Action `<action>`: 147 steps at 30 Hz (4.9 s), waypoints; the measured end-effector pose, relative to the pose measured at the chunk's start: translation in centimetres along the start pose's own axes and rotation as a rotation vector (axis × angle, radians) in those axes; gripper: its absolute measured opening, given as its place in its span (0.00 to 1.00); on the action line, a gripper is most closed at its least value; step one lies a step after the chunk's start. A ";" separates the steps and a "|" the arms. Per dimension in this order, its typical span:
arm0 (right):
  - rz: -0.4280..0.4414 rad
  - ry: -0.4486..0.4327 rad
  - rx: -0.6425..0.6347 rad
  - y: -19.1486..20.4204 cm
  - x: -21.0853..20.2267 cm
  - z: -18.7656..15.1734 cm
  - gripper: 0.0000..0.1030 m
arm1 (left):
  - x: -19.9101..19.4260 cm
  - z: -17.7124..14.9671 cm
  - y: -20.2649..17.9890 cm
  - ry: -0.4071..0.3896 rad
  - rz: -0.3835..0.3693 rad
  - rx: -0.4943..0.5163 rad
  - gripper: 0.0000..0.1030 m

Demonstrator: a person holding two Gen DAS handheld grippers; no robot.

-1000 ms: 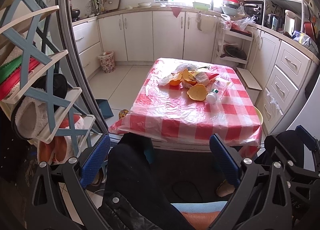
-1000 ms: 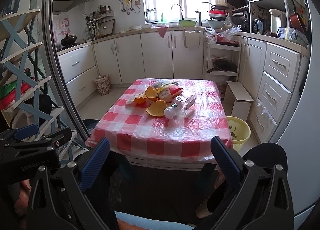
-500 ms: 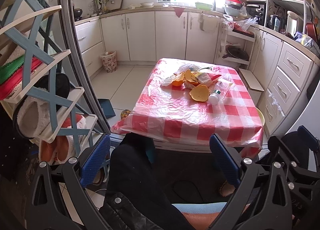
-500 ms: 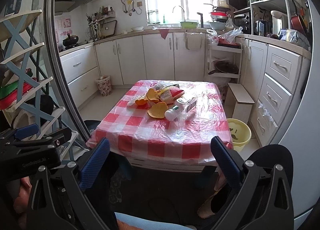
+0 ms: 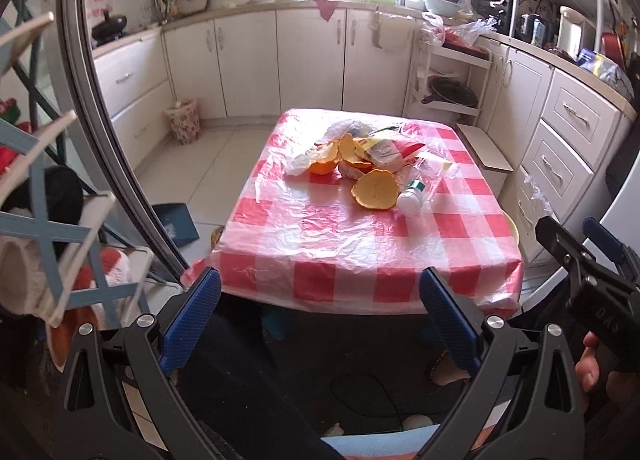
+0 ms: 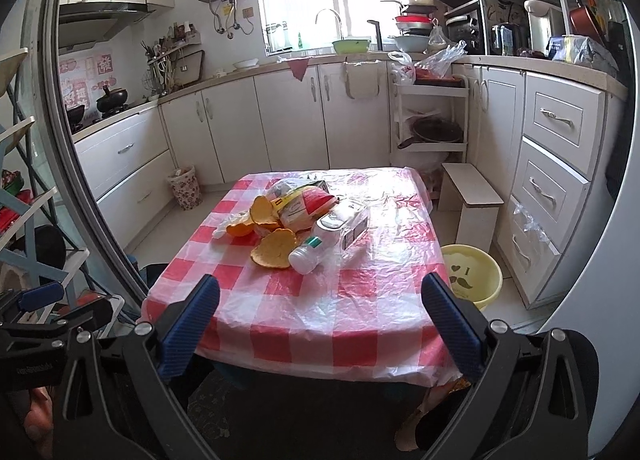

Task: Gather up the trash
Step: 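Grasp the clear plastic bottle with the right gripper while the left gripper grasps an orange peel, then carry the bottle to the yellow bucket and open the right gripper, then return the right gripper to the table and grasp the snack bag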

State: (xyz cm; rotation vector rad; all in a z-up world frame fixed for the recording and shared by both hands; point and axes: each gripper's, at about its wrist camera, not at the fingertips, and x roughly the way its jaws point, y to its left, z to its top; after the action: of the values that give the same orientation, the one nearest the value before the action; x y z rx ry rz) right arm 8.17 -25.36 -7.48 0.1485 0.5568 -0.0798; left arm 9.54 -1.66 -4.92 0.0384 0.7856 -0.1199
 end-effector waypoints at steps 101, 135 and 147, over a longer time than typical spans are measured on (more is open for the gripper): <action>-0.146 0.583 0.633 -31.0 29.2 0.3 0.56 | 18.3 10.6 -15.3 0.128 -0.364 0.175 0.07; -0.228 -0.031 0.597 -34.6 19.2 13.5 0.83 | 32.3 13.8 -38.9 0.283 -0.361 0.224 0.56; -0.074 0.026 0.409 -24.9 21.4 14.0 0.83 | 23.4 7.3 -12.7 0.185 -0.081 -0.034 0.72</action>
State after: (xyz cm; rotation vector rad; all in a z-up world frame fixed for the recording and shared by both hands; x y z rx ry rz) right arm 30.64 -52.97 -10.09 0.5273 0.5670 -0.2644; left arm 29.50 -17.08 -16.17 -0.0144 0.9741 -0.1814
